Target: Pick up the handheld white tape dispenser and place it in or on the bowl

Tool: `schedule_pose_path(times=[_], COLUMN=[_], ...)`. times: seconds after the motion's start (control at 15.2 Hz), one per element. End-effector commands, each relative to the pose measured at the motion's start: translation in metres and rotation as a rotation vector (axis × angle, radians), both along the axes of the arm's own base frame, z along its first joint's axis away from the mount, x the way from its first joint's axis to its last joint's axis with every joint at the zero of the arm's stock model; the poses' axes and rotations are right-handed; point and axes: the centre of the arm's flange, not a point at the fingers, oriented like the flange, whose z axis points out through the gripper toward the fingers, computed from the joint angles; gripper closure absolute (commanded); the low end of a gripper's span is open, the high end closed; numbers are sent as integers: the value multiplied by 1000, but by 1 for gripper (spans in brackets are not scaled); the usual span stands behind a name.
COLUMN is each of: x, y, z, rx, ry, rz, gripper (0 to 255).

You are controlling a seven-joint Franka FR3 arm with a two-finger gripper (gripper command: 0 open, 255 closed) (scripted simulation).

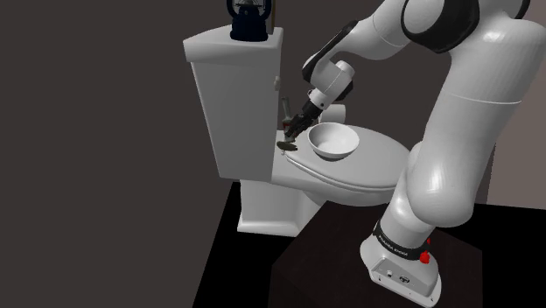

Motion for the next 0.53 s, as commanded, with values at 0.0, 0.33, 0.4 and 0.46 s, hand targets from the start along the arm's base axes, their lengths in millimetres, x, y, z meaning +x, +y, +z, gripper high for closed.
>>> schedule_pose_path(times=[0.0,0.33,0.4,0.46], x=[0,0,0,0], y=[0,0,0,0], z=[0,0,0,5], rx=[0,0,0,0], ry=[0,0,0,0], rz=[-1,-1,-1,-1], gripper=[255,255,255,255])
